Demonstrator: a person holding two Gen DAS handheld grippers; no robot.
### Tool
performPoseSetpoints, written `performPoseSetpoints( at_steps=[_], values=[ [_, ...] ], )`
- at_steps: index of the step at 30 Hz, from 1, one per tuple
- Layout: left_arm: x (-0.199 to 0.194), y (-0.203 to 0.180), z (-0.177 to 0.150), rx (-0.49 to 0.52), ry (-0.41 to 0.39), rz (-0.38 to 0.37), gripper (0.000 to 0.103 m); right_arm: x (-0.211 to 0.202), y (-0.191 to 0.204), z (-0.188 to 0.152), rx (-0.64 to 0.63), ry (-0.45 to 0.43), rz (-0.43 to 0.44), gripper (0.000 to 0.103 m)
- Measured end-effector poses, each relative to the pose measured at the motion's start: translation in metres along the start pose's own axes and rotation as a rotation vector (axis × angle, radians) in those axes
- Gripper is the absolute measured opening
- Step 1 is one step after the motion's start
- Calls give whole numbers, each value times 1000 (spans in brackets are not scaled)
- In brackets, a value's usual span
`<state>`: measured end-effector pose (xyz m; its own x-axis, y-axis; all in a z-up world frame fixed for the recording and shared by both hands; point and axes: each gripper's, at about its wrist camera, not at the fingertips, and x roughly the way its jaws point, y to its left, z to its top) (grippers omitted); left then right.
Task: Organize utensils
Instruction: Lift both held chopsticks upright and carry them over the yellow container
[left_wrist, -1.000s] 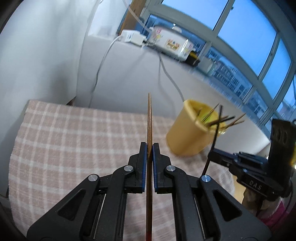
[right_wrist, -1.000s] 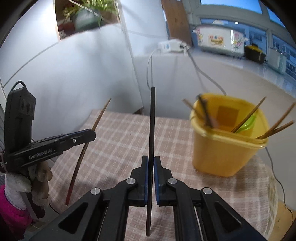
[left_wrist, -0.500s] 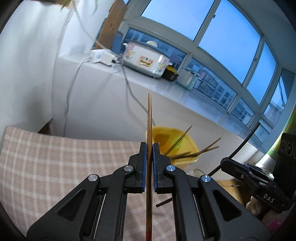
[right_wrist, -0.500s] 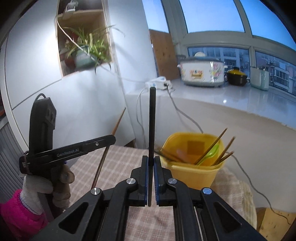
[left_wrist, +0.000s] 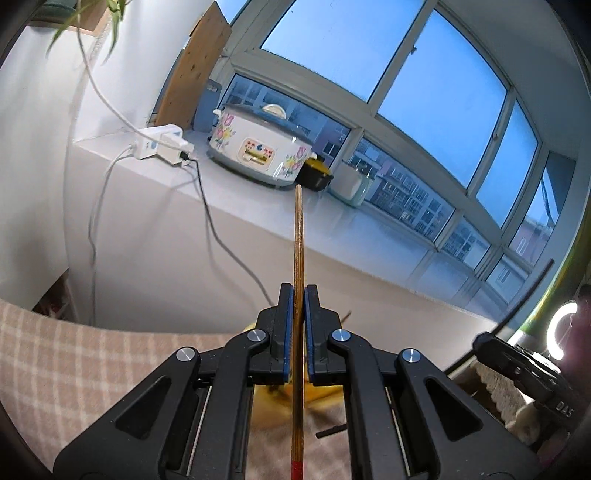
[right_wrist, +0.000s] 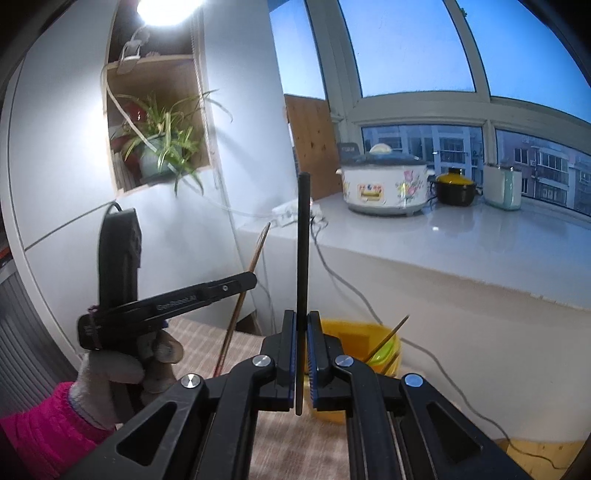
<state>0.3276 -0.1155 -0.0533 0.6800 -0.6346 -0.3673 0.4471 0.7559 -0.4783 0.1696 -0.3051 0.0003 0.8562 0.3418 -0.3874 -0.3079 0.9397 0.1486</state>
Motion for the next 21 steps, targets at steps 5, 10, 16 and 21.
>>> performPoseSetpoints(
  at_steps=[5, 10, 16, 21],
  values=[
    [22, -4, 14, 8, -21, -2, 3, 1, -13, 17, 12, -25, -13, 3],
    [41, -4, 22, 5, -36, -4, 3, 3, -23, 31, 21, -44, -18, 3],
    [62, -5, 28, 23, -75, 20, 3, 14, -30, 38, 11, -35, -44, 3],
    [70, -2, 27, 26, -100, 34, 3, 26, -43, 33, 34, -4, -53, 3]
  ],
)
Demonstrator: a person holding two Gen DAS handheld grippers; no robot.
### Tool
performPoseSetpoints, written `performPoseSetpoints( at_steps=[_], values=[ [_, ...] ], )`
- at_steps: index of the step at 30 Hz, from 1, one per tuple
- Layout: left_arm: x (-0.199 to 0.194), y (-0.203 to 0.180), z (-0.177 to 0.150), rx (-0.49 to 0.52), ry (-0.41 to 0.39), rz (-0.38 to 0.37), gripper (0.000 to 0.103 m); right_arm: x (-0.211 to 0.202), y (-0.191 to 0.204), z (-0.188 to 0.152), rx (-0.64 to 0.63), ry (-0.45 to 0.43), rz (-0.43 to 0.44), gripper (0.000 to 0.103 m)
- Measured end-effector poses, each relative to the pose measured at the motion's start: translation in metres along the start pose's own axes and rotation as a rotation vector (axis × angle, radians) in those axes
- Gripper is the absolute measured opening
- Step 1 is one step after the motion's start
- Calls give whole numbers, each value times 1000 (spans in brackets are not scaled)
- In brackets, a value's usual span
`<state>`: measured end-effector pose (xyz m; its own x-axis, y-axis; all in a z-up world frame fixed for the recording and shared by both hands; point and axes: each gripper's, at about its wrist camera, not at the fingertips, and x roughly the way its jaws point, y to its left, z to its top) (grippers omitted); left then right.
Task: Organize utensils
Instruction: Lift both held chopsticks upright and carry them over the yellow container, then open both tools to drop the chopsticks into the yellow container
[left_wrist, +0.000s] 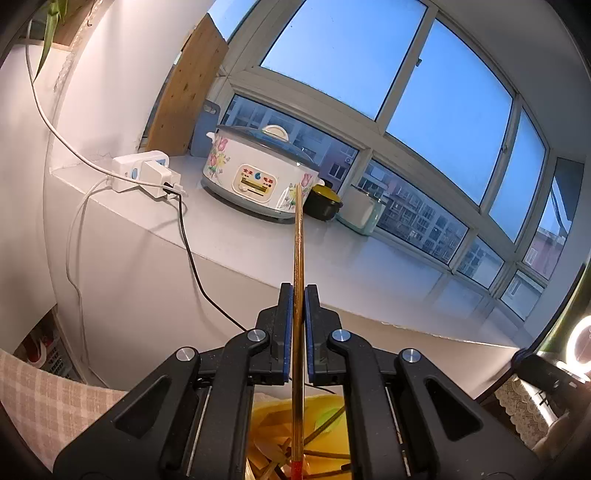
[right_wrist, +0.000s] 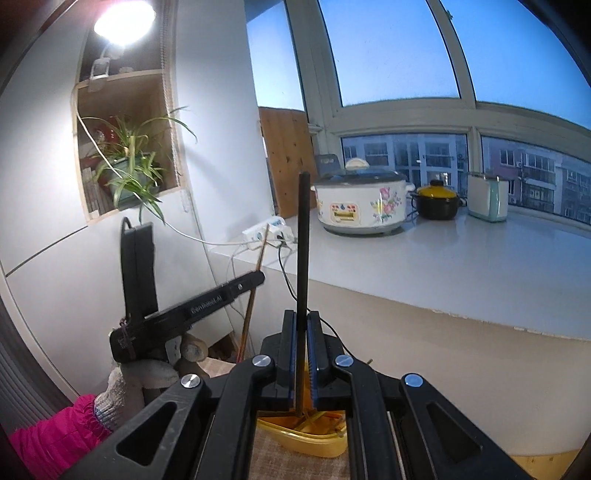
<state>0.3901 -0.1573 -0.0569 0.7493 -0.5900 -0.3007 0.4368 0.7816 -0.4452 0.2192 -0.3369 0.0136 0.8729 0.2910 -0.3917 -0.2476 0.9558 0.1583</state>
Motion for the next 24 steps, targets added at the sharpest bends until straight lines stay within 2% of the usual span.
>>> performPoseSetpoints(
  at_steps=[12, 22, 24],
  values=[
    [4, 3, -11, 32, -3, 1, 3, 21, -13, -20, 25, 72, -4, 3],
    [-8, 1, -23, 76, 78, 0, 4, 33, -12, -33, 18, 120, -8, 4],
    [-16, -1, -24, 91, 80, 4, 4, 33, -12, -37, 20, 125, -16, 18]
  ],
)
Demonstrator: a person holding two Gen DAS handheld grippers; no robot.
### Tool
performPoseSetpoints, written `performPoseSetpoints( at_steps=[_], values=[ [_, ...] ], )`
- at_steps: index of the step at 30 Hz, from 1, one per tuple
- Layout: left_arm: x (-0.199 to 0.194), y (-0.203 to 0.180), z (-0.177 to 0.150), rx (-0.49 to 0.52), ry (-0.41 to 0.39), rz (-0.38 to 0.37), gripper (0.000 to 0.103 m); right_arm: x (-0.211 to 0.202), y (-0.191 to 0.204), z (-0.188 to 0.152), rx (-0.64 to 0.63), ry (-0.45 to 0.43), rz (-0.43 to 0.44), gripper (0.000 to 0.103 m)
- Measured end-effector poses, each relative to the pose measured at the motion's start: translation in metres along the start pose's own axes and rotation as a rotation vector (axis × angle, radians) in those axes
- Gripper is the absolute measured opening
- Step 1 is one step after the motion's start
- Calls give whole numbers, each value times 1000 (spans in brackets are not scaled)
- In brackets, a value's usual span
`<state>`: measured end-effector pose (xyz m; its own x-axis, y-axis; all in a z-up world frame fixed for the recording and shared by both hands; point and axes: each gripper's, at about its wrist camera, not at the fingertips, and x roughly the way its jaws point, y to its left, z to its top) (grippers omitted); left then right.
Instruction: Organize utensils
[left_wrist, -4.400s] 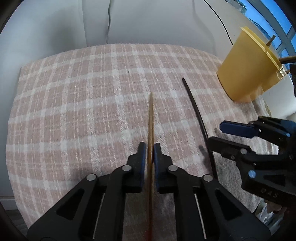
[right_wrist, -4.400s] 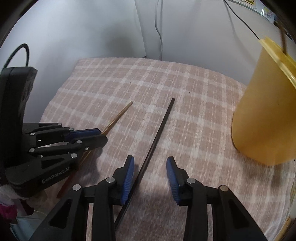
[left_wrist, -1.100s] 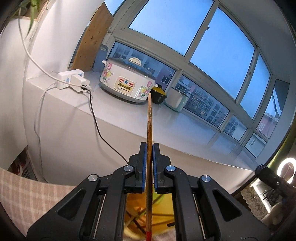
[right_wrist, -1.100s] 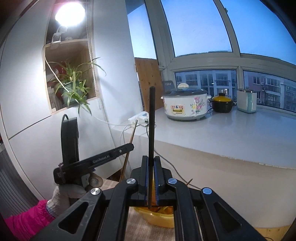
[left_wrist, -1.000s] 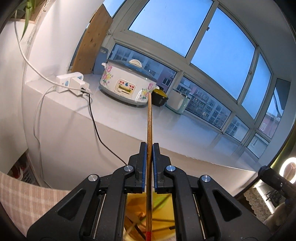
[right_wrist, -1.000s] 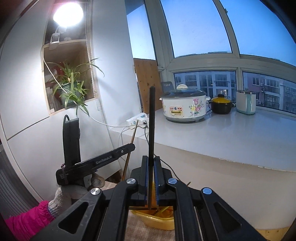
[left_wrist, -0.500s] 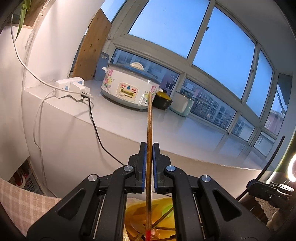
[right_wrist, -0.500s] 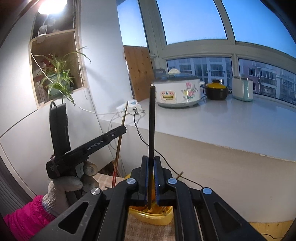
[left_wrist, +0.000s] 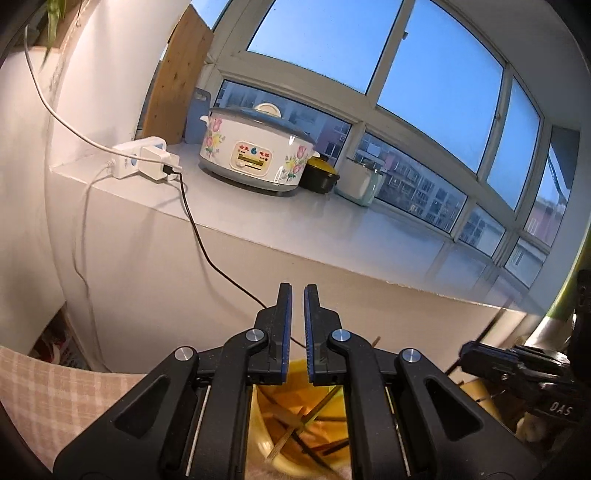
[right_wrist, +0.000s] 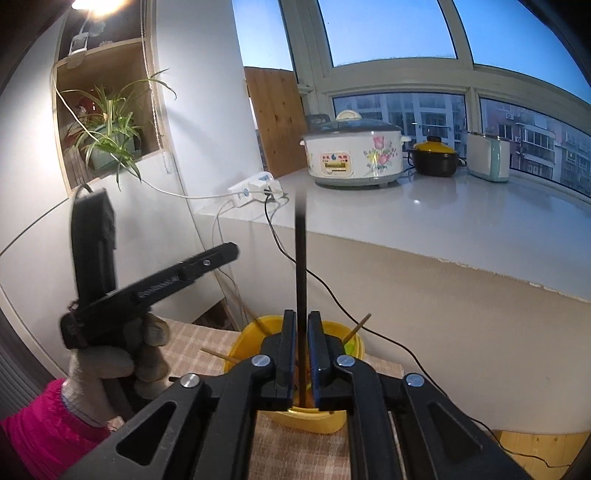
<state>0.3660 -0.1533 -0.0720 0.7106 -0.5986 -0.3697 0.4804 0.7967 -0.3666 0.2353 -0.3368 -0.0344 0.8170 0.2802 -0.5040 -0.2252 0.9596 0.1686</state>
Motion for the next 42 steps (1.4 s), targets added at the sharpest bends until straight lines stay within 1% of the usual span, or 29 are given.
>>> performPoseSetpoints(
  at_steps=[2, 11, 16, 21, 25, 26, 28, 29, 31, 32, 33, 34, 35, 36, 37, 38, 39, 41, 42],
  values=[
    [-8, -2, -1, 10, -5, 10, 4, 0, 1, -3, 1, 3, -7, 22],
    [-51, -13, -11, 71, -7, 37, 4, -8, 11, -15, -6, 12, -4, 24],
    [-77, -22, -25, 117, 2, 52, 4, -16, 24, -27, -24, 14, -3, 24],
    [-99, -29, -42, 136, 16, 66, 4, -26, 37, -39, -46, -1, -18, 27],
    [-113, -33, -57, 168, 28, 100, 4, -32, 44, -49, -45, -5, -11, 30],
    [-117, -33, -61, 167, 29, 105, 5, -33, 44, -51, -42, -8, -10, 31],
    [-123, -32, -70, 158, 42, 110, 22, -35, 46, -58, -40, -10, -13, 31],
    [-126, -31, -74, 156, 48, 114, 25, -36, 47, -61, -40, -11, -14, 31],
    [-132, -32, -83, 158, 56, 127, 26, -36, 48, -68, -40, -10, -18, 34],
    [-135, -34, -87, 165, 59, 135, 26, -36, 49, -71, -40, -9, -21, 39],
    [-138, -36, -91, 173, 61, 143, 29, -37, 49, -76, -39, -8, -24, 44],
    [-141, -37, -95, 178, 64, 153, 39, -37, 50, -80, -39, -8, -27, 46],
    [-143, -39, -97, 179, 66, 158, 46, -38, 51, -83, -41, -8, -29, 47],
    [-146, -40, -100, 174, 62, 162, 59, -39, 52, -86, -41, -9, -32, 49],
    [-149, -41, -103, 168, 58, 169, 67, -41, 52, -89, -42, -11, -37, 52],
    [-150, -42, -104, 167, 56, 174, 69, -42, 53, -91, -41, -13, -39, 60],
    [-153, -43, -106, 169, 52, 181, 71, -43, 52, -93, -38, -16, -41, 63],
    [-156, -46, -108, 176, 42, 202, 76, -46, 50, -95, -28, -20, -48, 64],
    [-158, -47, -109, 178, 35, 214, 80, -47, 50, -96, -24, -22, -51, 66]
  ],
)
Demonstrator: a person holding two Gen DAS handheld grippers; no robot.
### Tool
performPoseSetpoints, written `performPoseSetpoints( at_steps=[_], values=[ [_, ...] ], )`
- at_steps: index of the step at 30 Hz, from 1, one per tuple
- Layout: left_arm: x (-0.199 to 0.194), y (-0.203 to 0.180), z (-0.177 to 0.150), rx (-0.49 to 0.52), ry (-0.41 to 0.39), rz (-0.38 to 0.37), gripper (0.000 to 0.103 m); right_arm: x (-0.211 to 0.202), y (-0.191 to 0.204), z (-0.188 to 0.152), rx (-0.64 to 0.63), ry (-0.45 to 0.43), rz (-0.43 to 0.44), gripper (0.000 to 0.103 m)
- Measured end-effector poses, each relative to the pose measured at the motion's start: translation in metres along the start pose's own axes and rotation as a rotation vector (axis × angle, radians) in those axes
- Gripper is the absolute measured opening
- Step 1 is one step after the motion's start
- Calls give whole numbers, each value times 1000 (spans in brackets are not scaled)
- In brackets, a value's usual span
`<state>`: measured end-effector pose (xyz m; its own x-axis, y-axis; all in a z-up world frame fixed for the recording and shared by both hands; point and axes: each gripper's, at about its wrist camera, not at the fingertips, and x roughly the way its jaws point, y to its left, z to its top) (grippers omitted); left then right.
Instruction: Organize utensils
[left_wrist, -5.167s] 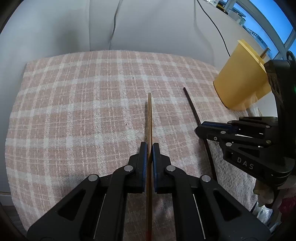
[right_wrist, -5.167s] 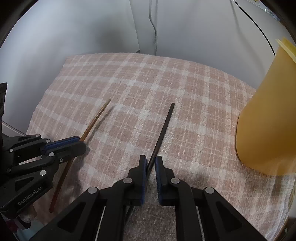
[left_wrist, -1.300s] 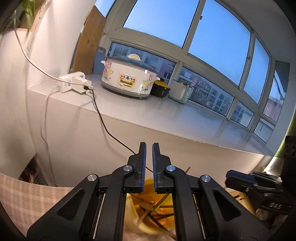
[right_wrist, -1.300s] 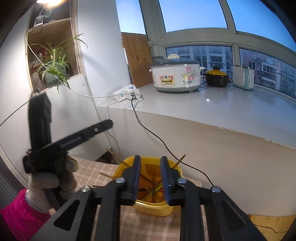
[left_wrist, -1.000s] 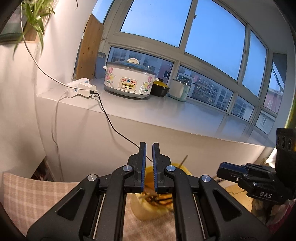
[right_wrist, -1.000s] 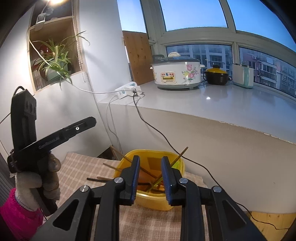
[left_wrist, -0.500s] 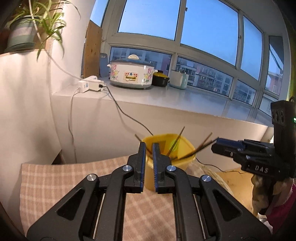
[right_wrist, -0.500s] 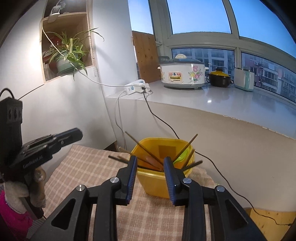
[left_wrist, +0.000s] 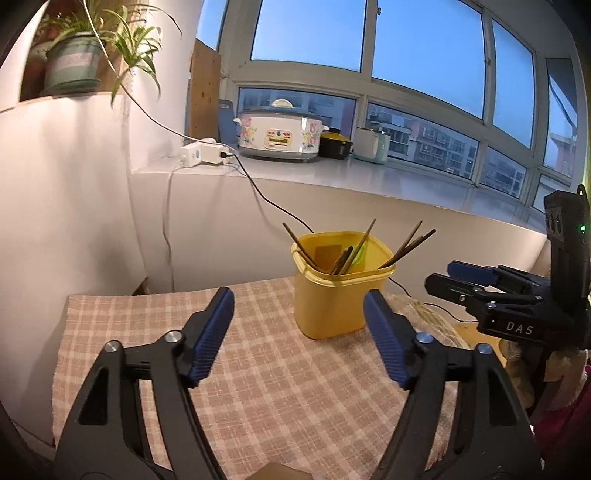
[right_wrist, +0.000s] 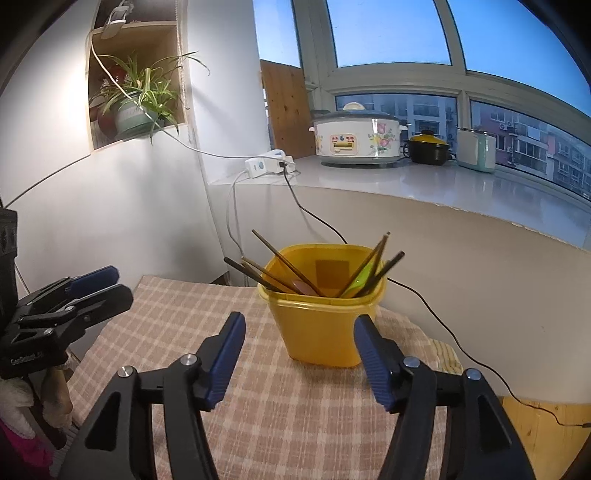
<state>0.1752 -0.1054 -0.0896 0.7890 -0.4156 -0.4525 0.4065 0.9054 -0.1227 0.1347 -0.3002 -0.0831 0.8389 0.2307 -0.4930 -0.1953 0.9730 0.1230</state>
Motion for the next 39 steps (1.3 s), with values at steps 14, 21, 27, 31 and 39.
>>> performPoseSetpoints(
  at_steps=[14, 21, 27, 31, 39],
  values=[
    [-15, 1, -9, -60, -20, 151, 103, -24, 6, -4, -4, -44, -57, 103],
    [-13, 1, -12, -65, -12, 174, 103, -21, -2, -6, 31, -31, -52, 103],
    [-12, 0, -13, -56, -8, 179, 103, -17, -1, -8, 21, -21, -49, 103],
    [-13, 3, -14, -74, -3, 160, 103, -15, 0, -9, 14, -16, -25, 103],
    [-18, 10, -17, -107, 7, 116, 103, -17, 8, -12, 19, -8, 32, 103]
  ],
)
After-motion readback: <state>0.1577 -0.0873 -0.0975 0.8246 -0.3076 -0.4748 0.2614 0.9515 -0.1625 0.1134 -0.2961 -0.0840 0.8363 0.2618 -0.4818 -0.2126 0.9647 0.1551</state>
